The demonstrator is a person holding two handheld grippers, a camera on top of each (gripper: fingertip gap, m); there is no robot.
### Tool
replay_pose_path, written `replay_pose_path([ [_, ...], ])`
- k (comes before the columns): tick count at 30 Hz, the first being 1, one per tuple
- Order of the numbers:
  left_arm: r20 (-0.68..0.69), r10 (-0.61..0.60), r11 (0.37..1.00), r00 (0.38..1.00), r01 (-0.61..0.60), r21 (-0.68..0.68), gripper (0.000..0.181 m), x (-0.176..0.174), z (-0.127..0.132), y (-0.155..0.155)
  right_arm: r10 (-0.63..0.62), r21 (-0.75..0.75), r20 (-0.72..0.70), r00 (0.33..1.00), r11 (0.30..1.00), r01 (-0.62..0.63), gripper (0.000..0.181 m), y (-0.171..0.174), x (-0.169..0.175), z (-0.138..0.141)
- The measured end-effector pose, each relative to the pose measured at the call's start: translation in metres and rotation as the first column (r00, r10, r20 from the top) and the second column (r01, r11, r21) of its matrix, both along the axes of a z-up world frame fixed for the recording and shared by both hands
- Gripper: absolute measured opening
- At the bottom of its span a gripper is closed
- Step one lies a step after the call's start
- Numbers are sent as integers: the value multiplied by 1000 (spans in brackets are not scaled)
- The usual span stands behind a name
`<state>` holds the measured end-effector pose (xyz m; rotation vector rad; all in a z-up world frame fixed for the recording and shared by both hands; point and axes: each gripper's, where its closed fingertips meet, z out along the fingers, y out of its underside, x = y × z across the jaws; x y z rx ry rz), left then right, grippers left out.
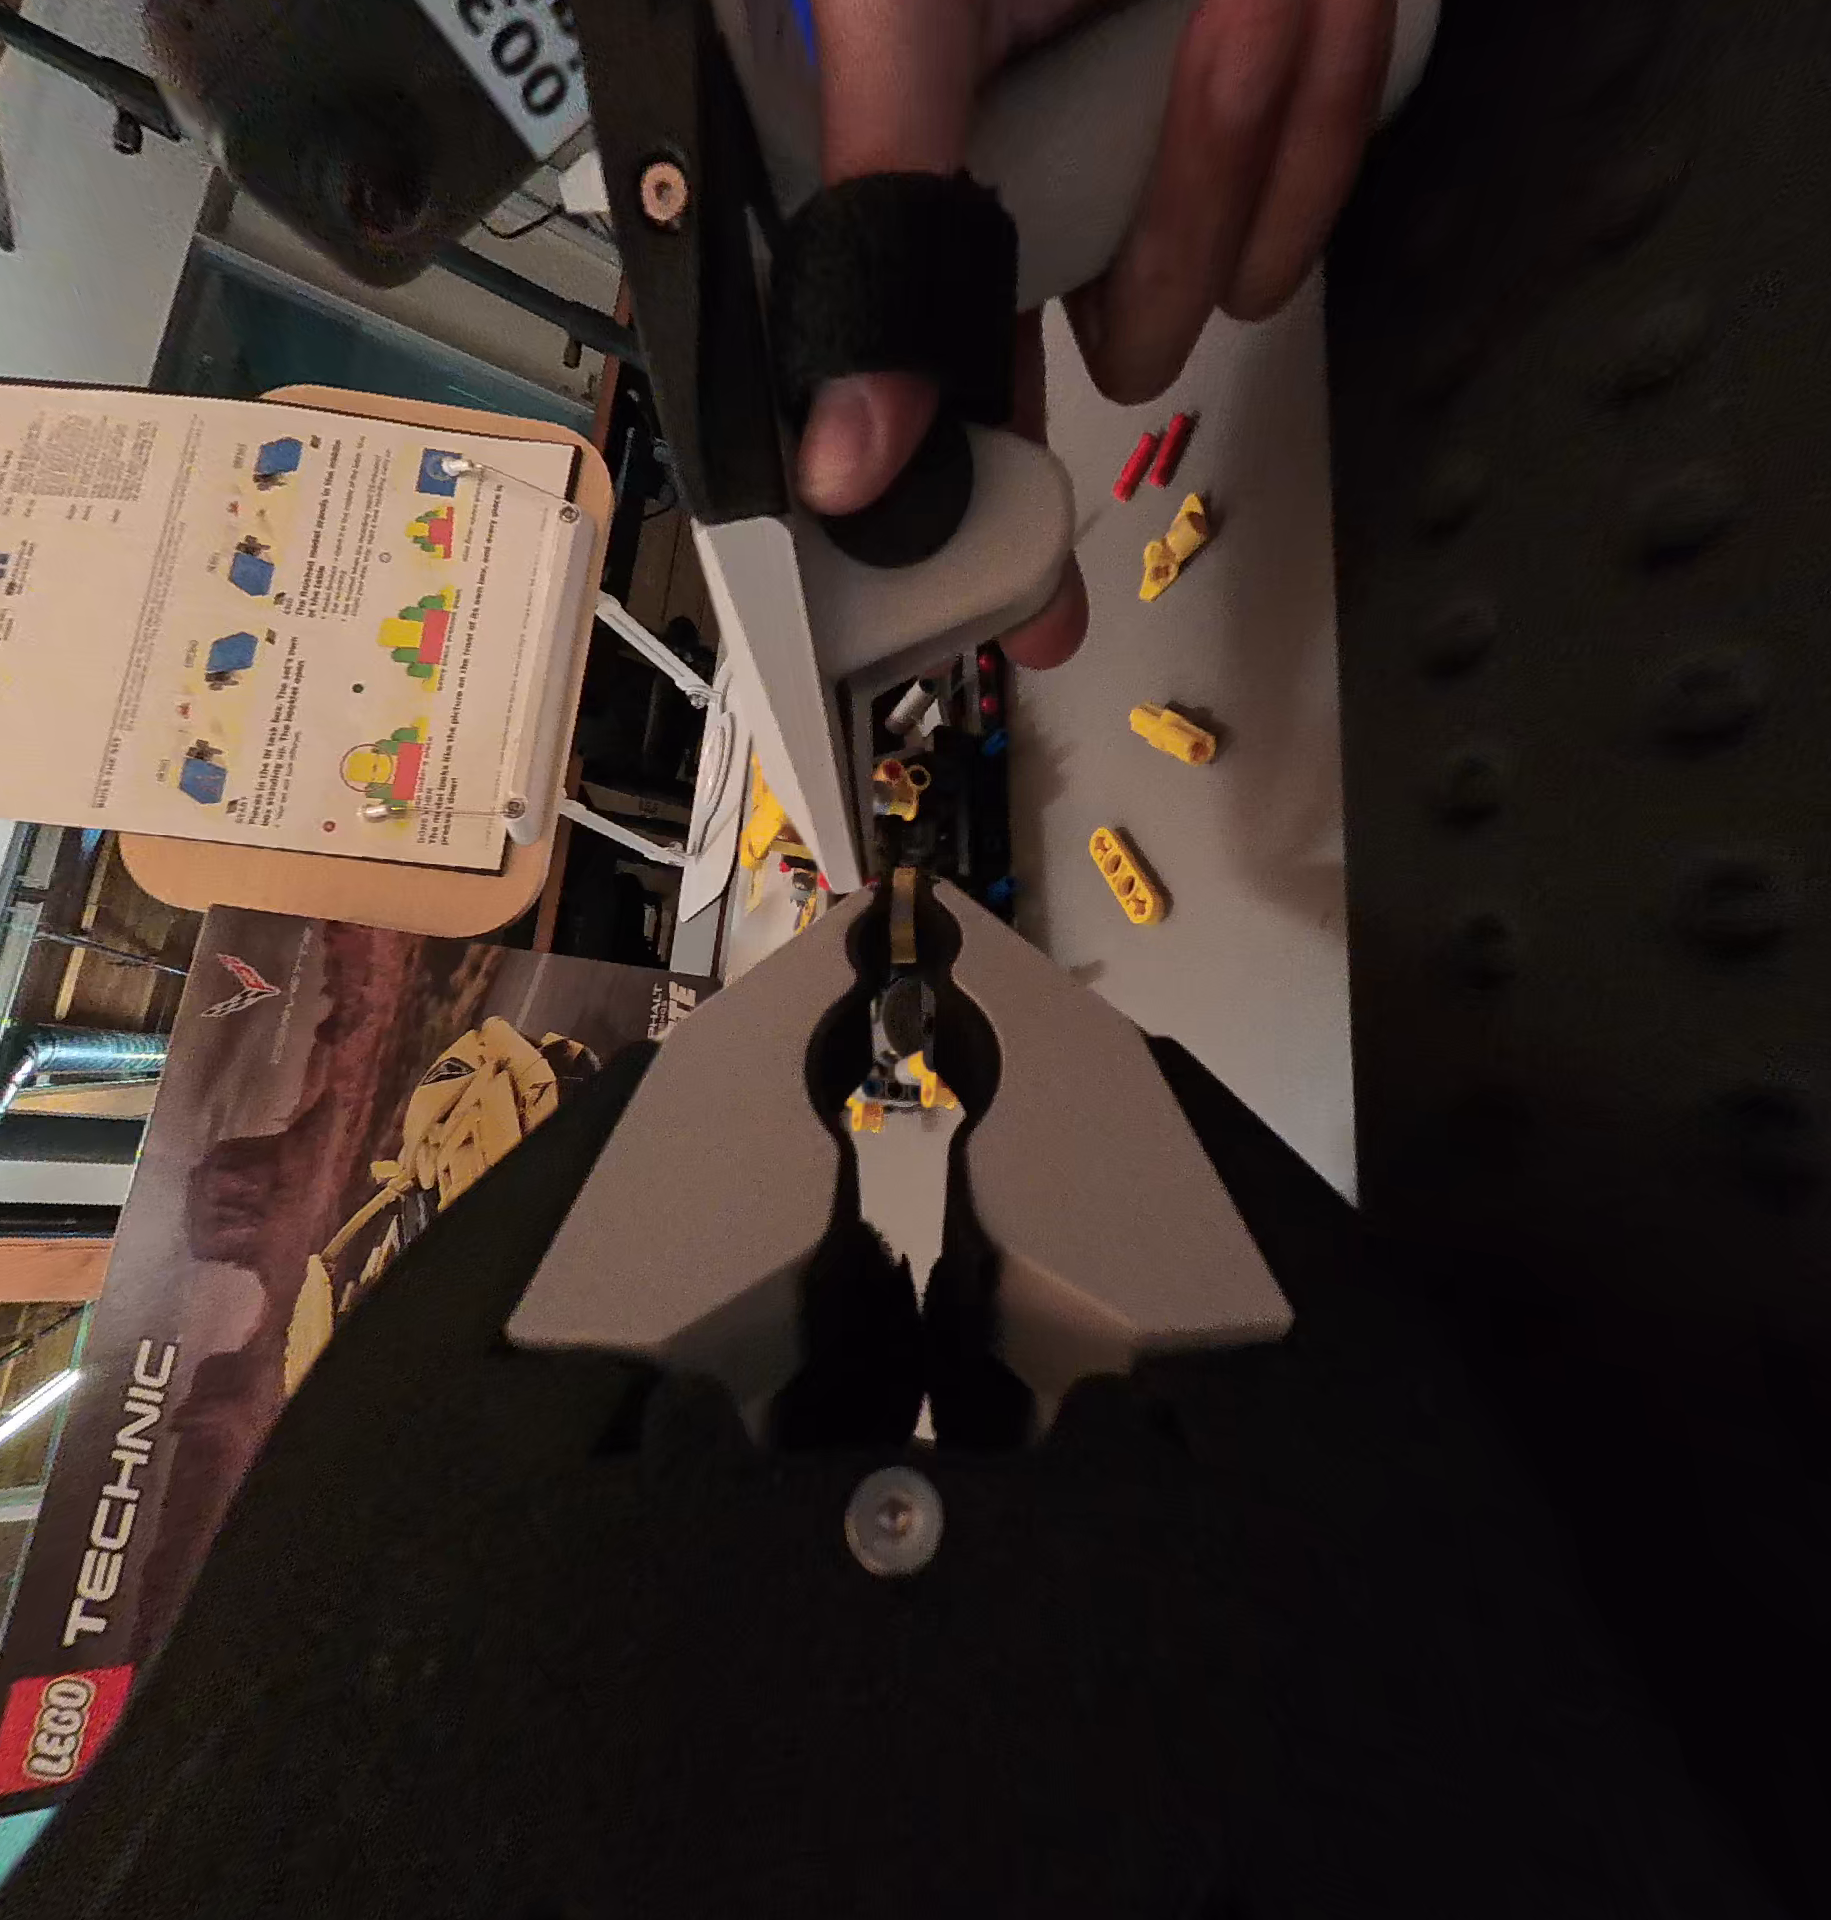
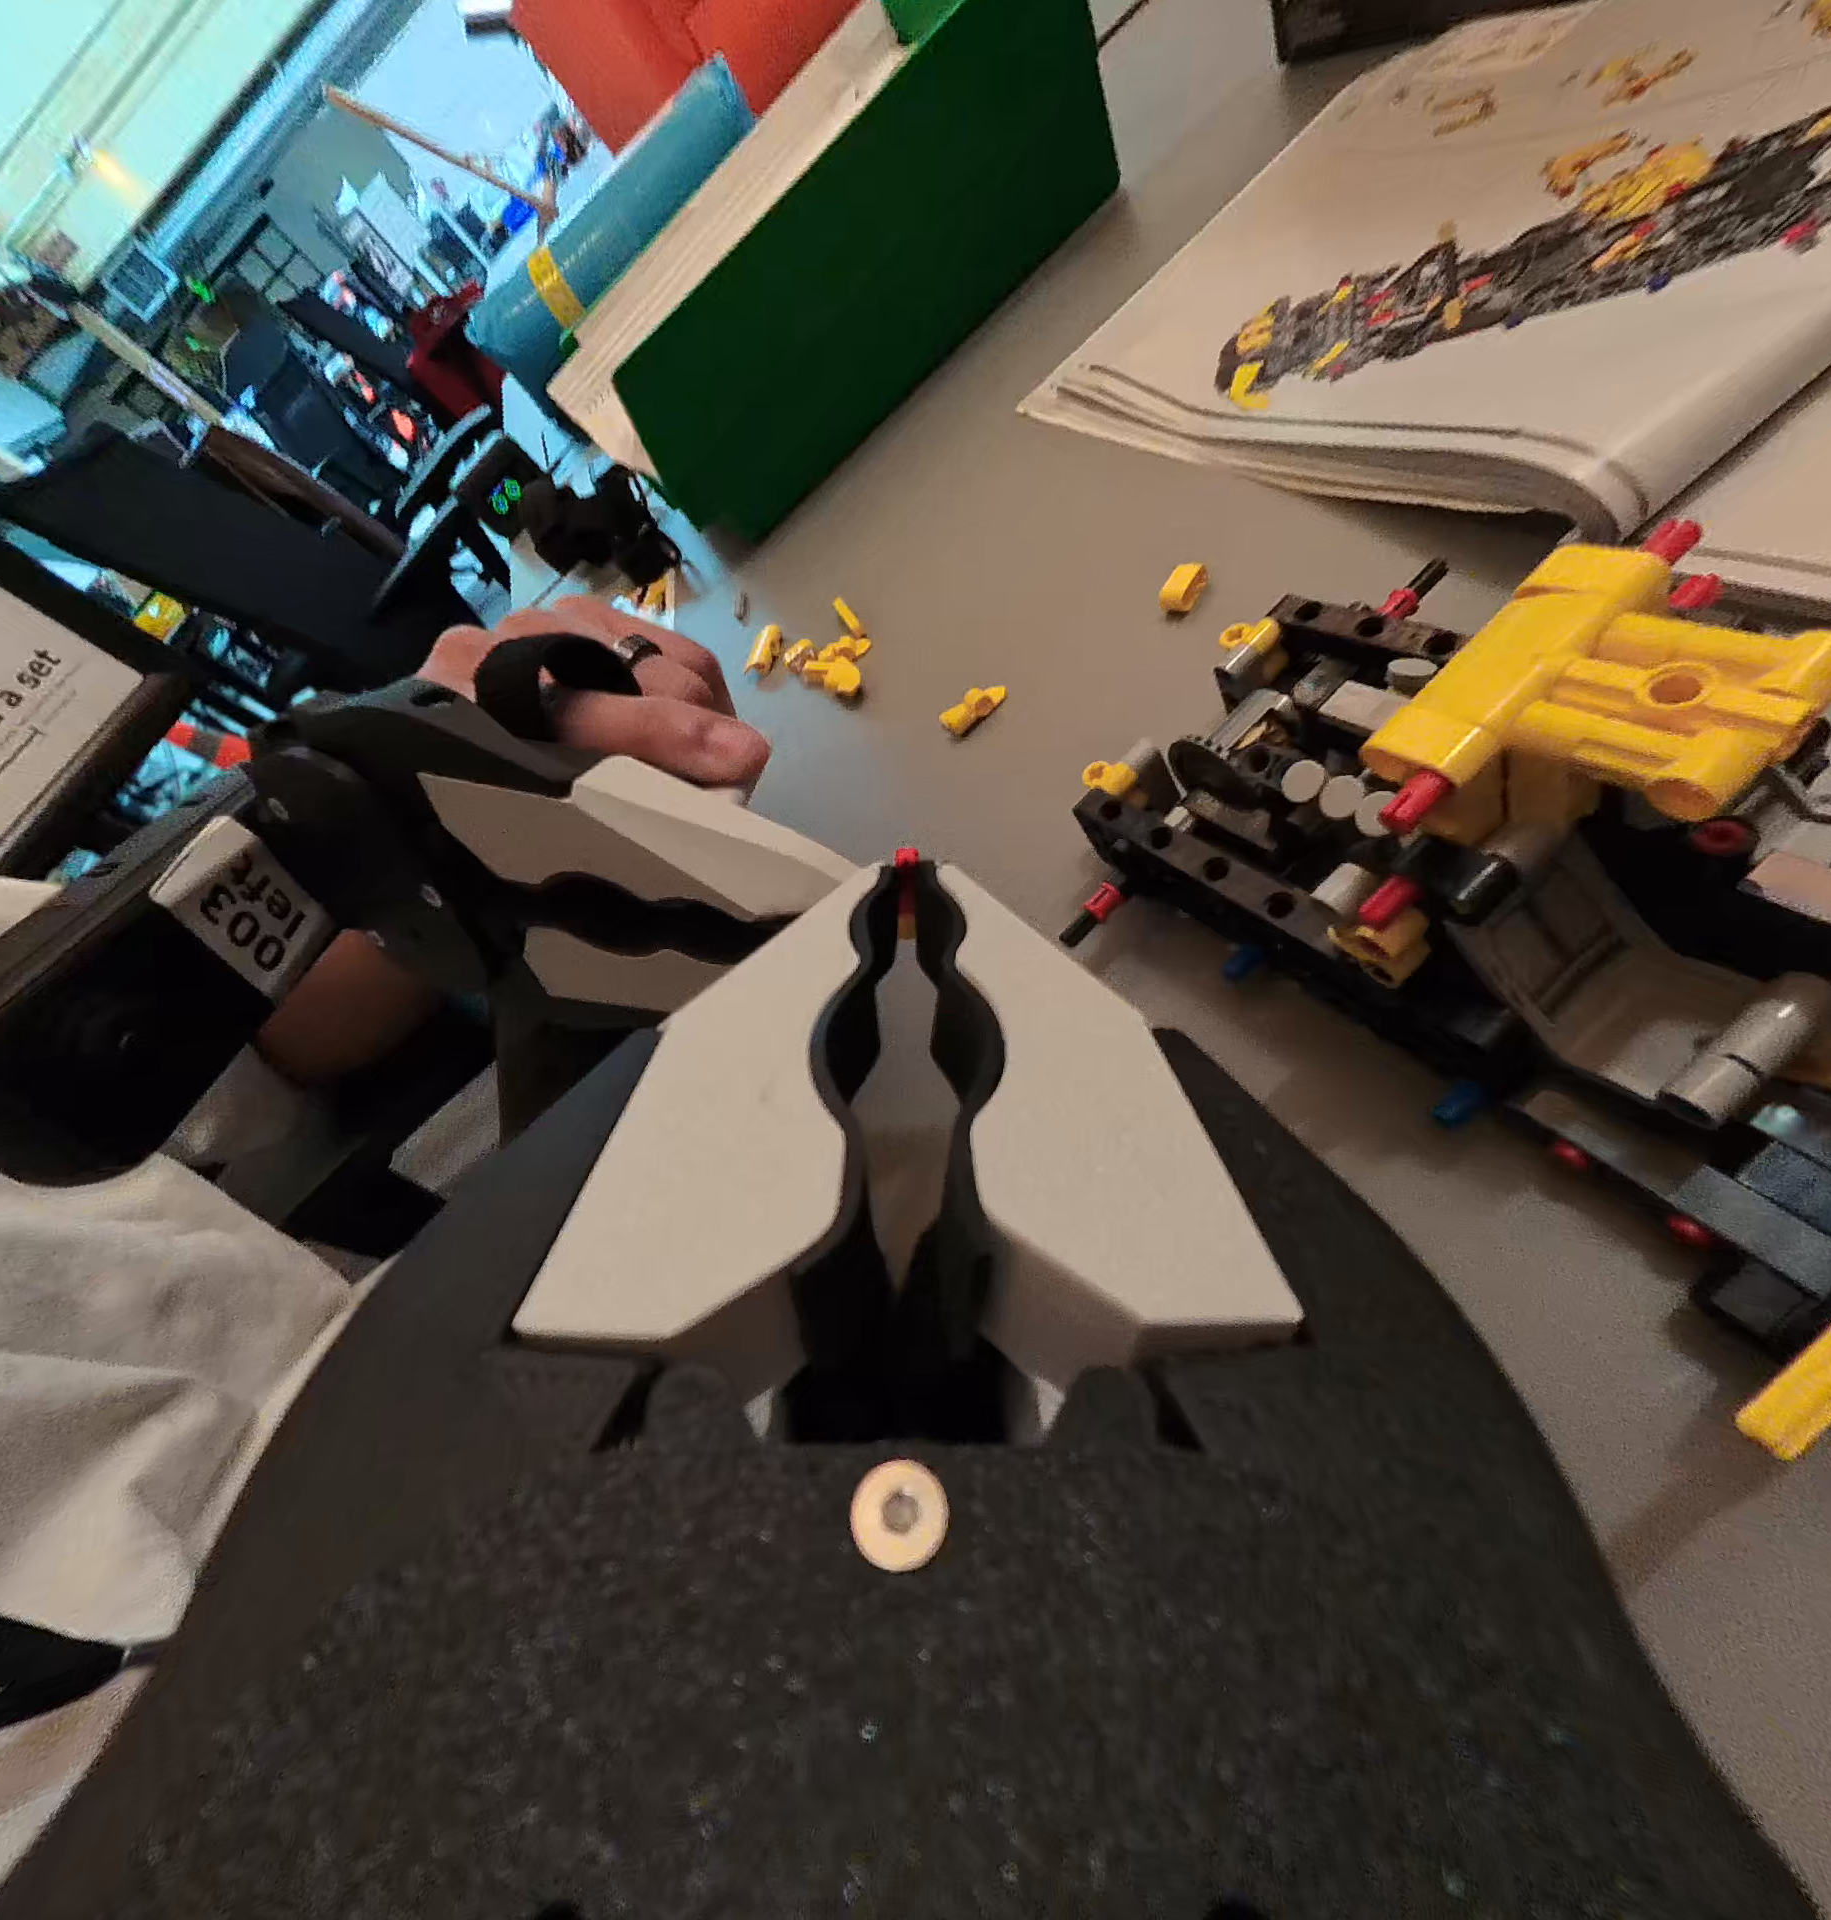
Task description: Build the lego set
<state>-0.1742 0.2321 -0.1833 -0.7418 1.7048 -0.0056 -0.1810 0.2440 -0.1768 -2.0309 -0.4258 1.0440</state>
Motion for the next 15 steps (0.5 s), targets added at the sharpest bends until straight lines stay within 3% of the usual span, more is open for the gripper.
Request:
replay_pose_path([
  [5,-44,10,999,999,-7,53,3,2,-7,-2,37,-49,86,996,998,-33,2,-2,1,-7],
  [9,-112,15,981,994,7,194,3,4,-17,-4,38,-60,216,976,998,-25,2,-5,3,-17],
  [15,-120,39,962,992,-5,272,3,6,-16,-1,34,-84,198,980,996,-18,2,-5,7,-14],
])
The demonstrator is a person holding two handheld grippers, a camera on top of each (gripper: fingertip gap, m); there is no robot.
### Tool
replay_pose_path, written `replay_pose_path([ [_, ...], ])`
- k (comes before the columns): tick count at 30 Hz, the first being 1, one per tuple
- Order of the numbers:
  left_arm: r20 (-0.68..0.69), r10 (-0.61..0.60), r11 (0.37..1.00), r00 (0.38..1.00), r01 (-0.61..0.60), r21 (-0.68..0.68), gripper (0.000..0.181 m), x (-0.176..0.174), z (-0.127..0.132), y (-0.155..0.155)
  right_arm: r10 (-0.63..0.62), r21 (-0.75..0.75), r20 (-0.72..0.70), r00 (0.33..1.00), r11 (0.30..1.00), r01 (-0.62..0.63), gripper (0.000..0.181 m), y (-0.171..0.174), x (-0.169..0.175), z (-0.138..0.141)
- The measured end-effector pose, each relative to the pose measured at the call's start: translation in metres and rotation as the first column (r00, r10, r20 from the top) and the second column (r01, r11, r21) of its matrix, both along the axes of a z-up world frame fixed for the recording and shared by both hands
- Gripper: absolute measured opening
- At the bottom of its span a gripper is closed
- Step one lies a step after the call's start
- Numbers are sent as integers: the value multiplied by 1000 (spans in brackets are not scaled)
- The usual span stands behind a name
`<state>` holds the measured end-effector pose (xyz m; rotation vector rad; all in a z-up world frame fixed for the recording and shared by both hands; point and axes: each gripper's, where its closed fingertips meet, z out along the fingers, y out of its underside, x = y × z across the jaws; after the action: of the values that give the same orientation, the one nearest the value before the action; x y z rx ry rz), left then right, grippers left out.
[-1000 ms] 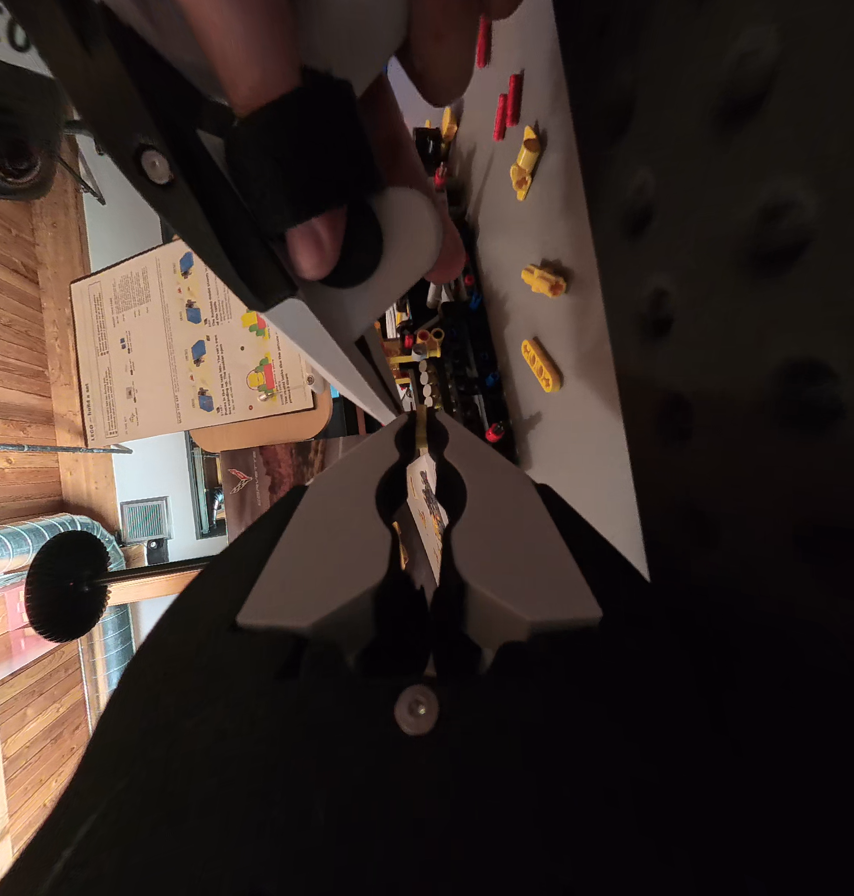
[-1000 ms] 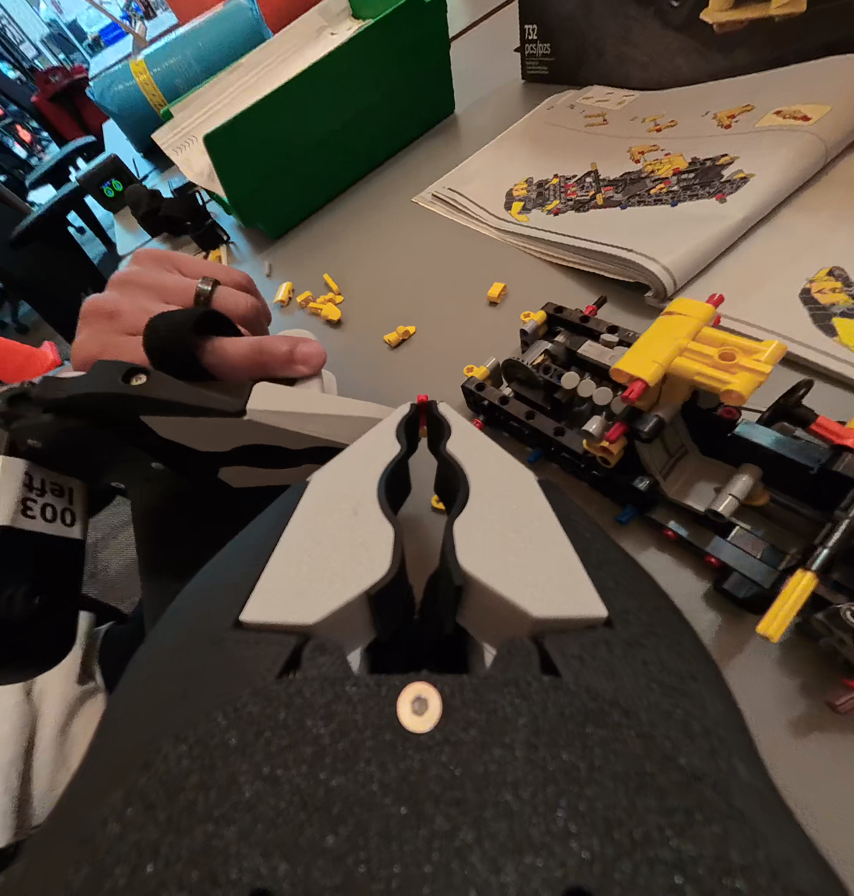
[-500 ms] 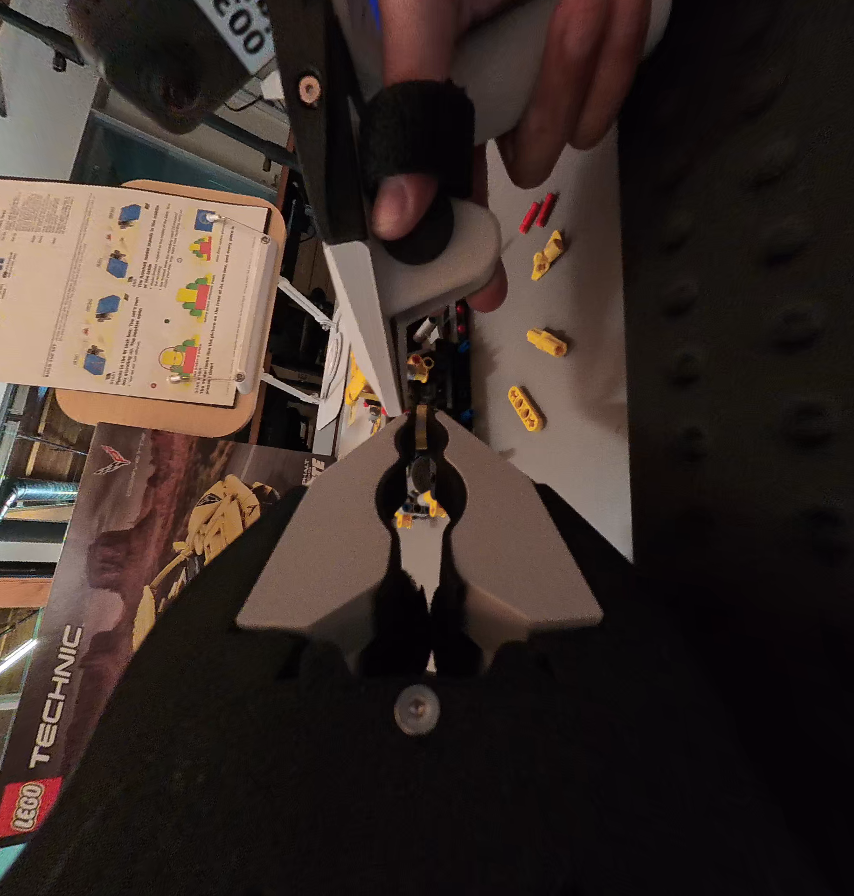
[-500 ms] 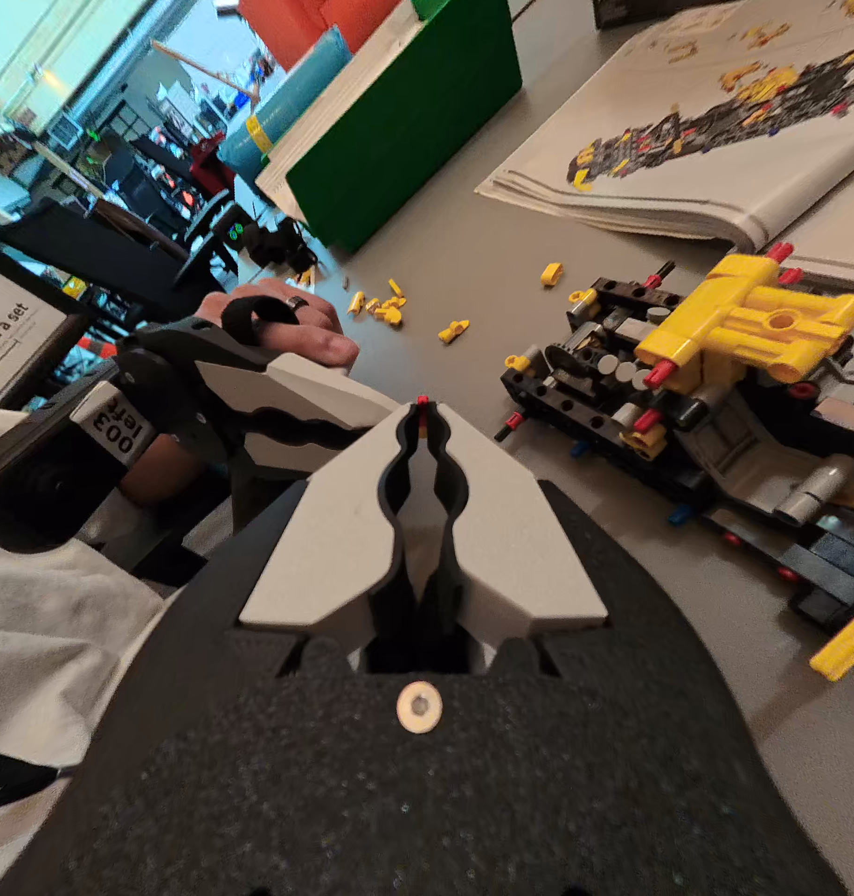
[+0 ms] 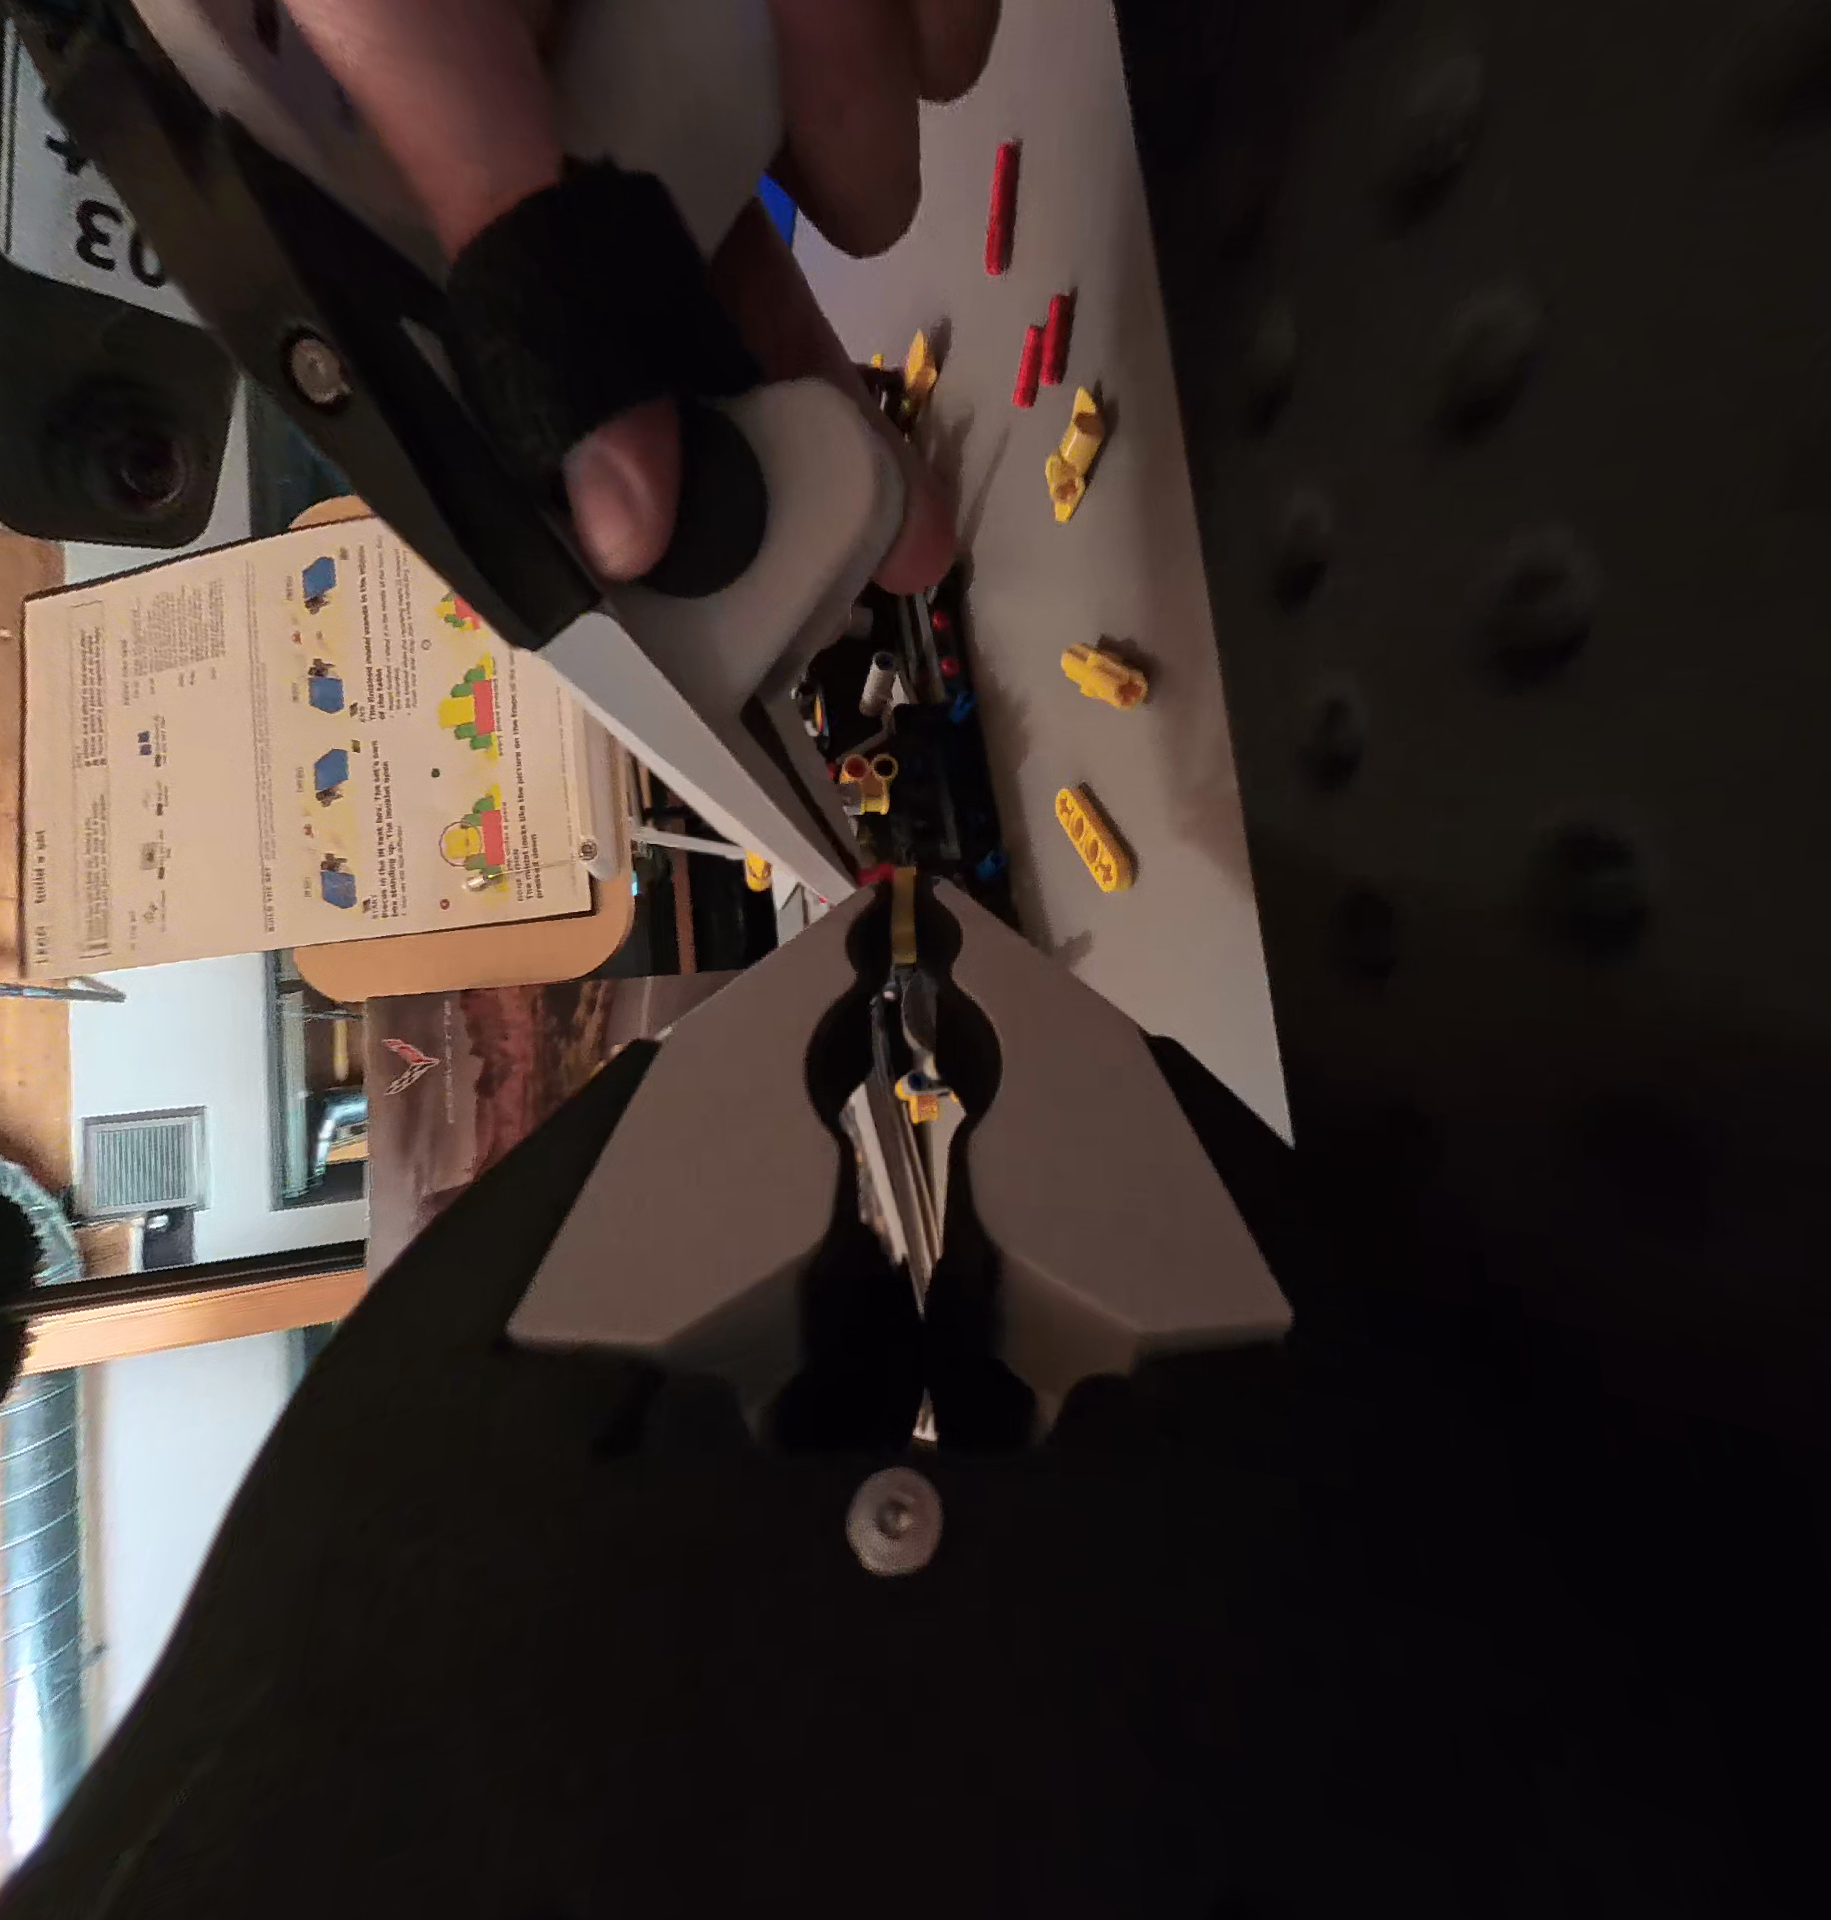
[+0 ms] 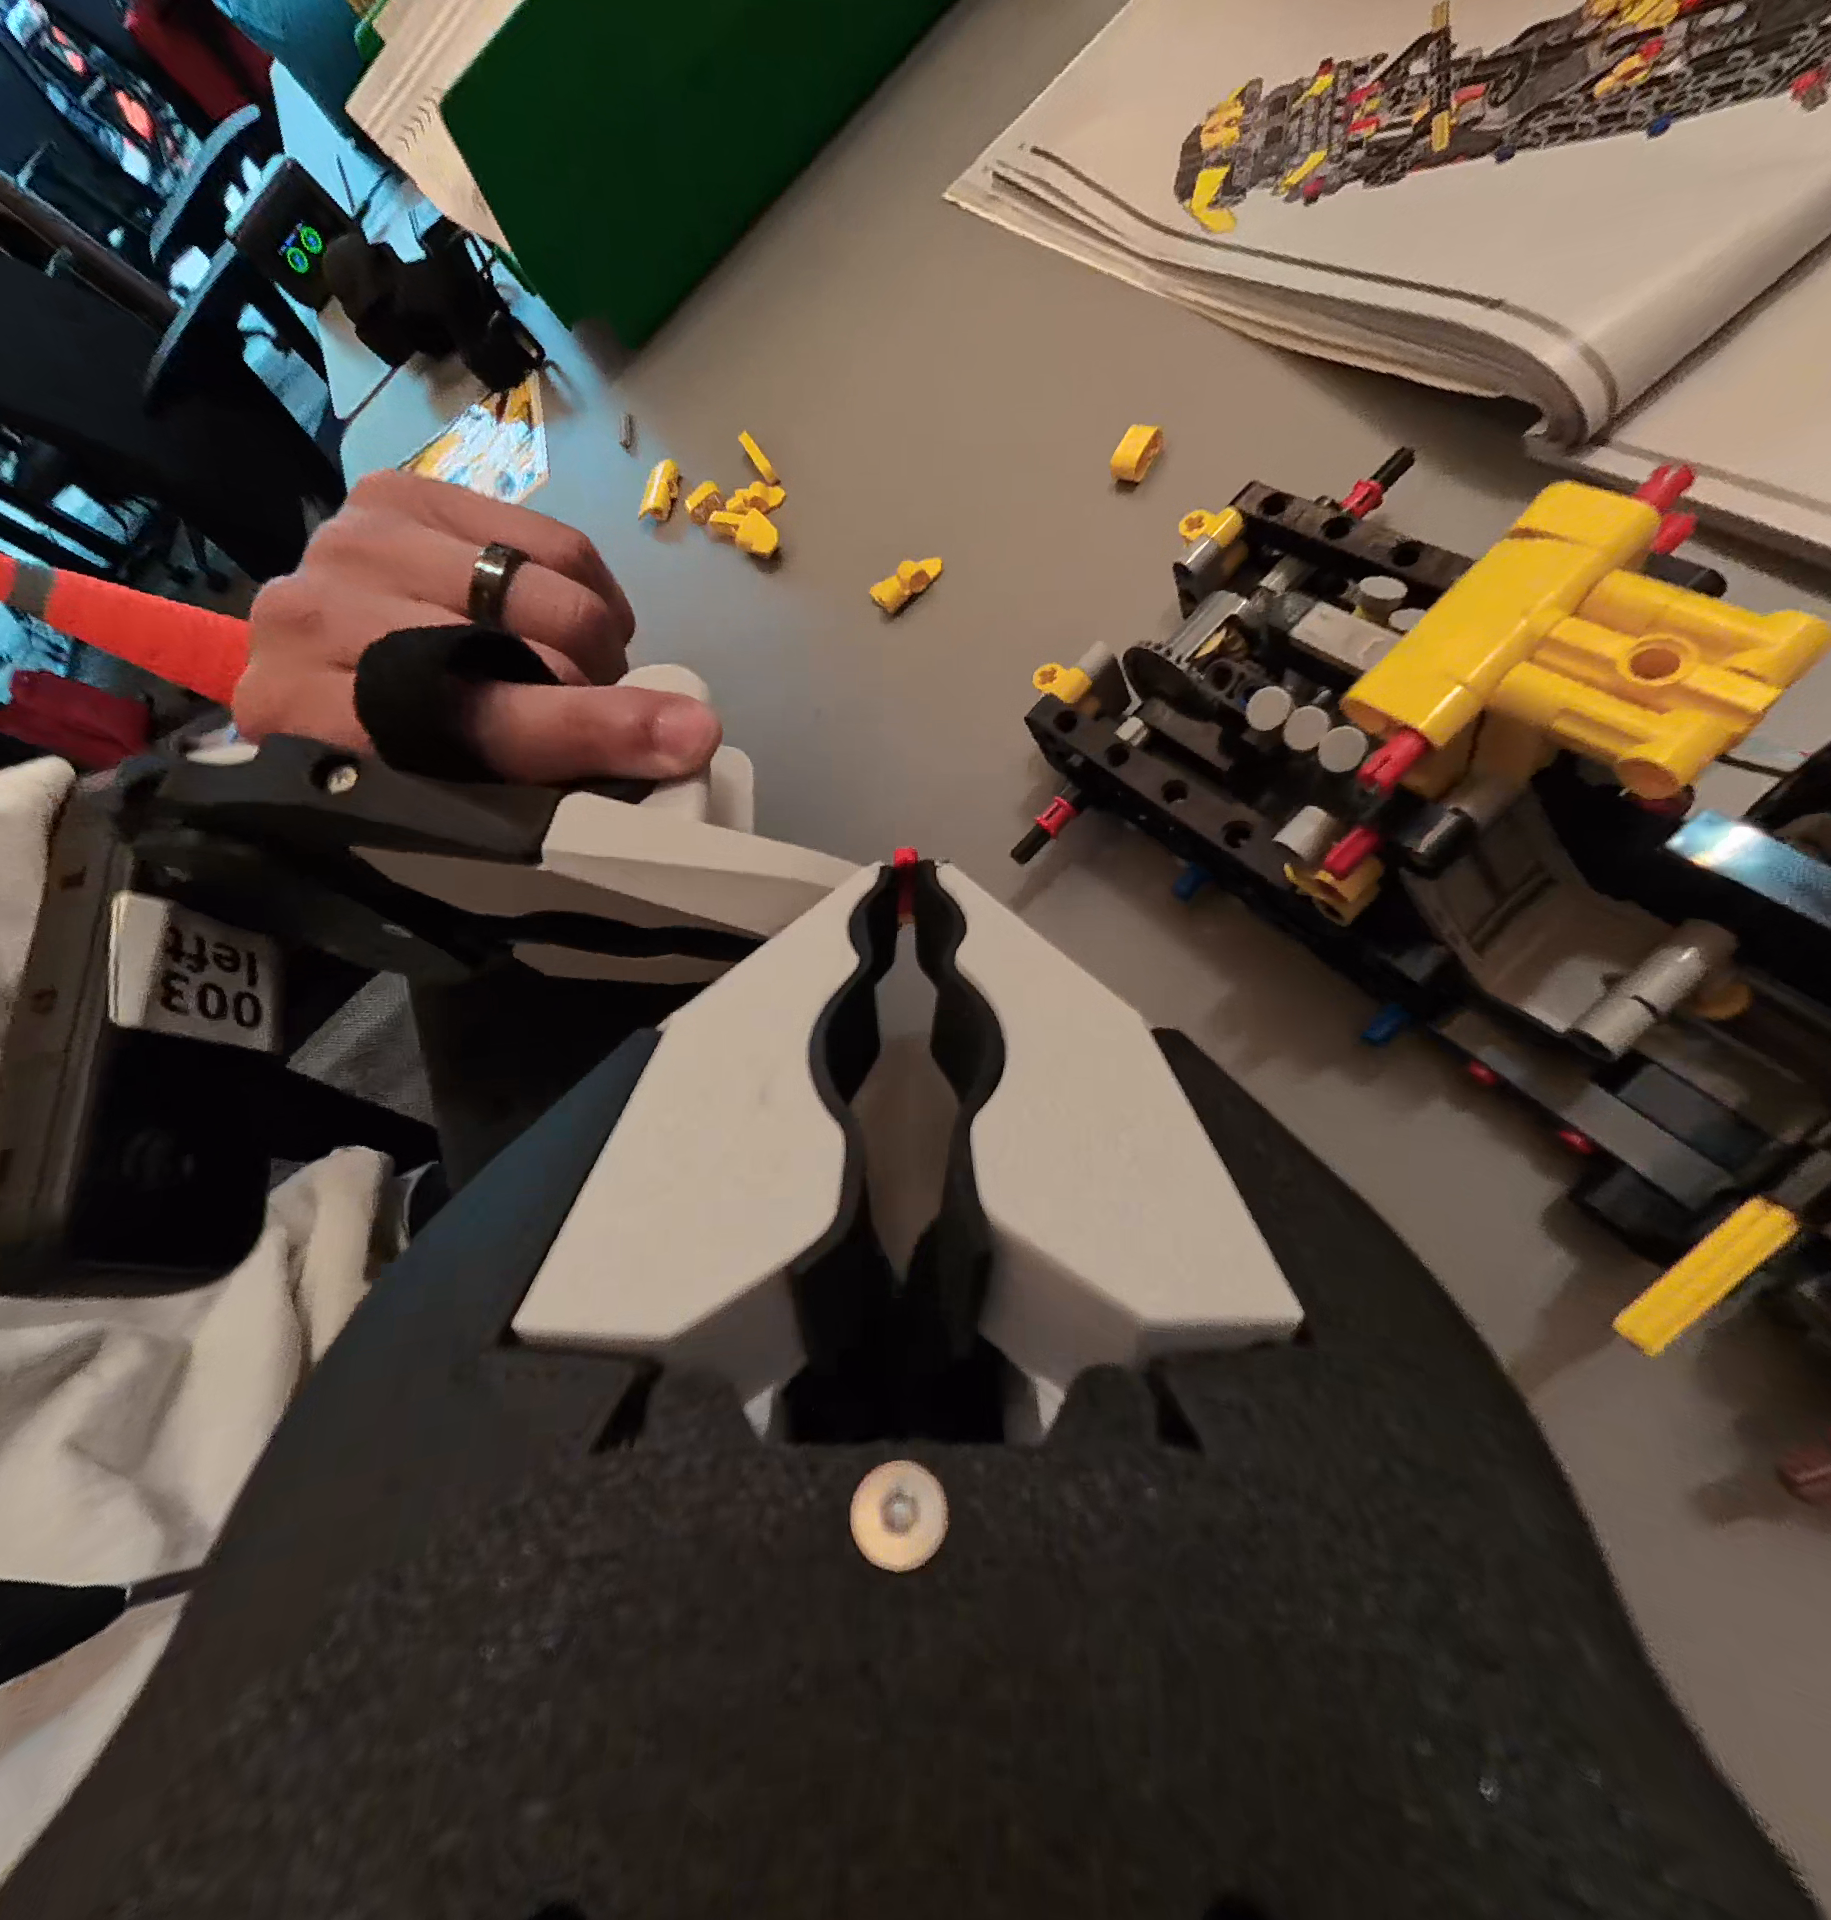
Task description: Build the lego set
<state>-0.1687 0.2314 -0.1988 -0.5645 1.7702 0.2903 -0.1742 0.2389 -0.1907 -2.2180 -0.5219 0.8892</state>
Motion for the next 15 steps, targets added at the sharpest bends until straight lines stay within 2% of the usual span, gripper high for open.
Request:
replay_pose_path([
  [5,-24,63,995,998,-61,76,3,0,-2,5,-61,7,-41,997,998,61,2,5,1,-3],
  [10,59,105,985,993,-112,133,3,2,16,9,-122,71,-248,961,987,144,2,11,0,17],
  [15,92,104,977,990,-119,179,3,1,23,9,-104,131,-257,961,981,141,2,11,0,25],
])
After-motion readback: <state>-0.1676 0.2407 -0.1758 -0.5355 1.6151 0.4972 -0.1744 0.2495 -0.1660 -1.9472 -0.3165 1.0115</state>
